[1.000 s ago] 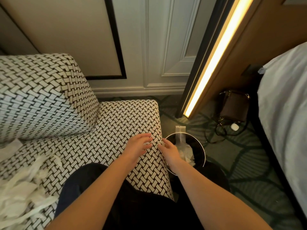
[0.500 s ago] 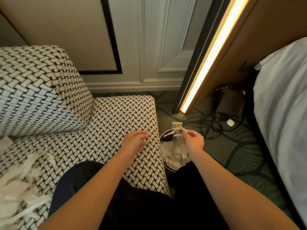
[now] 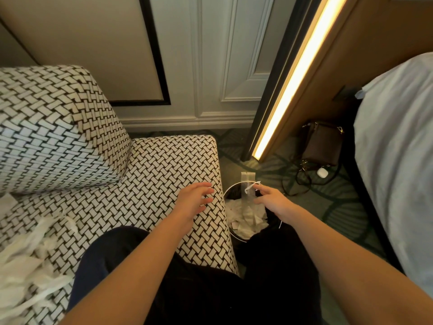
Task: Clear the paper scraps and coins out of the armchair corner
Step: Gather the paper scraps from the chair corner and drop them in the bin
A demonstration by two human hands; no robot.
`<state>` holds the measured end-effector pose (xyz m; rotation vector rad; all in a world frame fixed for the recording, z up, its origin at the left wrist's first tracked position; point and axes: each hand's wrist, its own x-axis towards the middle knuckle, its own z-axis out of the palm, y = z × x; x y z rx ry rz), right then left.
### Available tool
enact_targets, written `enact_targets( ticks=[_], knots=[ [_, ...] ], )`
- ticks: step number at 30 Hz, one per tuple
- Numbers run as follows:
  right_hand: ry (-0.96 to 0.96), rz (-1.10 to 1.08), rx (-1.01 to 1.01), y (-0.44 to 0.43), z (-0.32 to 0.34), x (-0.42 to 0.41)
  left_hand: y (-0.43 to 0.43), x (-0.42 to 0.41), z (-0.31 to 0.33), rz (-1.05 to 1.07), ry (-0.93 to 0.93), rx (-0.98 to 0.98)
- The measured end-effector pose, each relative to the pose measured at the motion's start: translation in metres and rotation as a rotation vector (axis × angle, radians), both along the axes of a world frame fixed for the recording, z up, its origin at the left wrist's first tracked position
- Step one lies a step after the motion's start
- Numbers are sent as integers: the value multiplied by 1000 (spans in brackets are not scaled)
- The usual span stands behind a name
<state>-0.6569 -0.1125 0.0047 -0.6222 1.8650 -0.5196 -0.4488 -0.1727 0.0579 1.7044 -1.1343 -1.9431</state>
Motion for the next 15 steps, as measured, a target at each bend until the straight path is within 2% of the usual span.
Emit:
enact_targets(
  ticks=[8,11,15],
  knots=[
    [320,276,67,3,37,19,2,19,20,44,81,-29],
    [468,264,-76,-6,57,34,0,36,34,70,126,-65],
    [497,289,-252,-29,85,66,-7,62,50,132,194,-114]
  ],
)
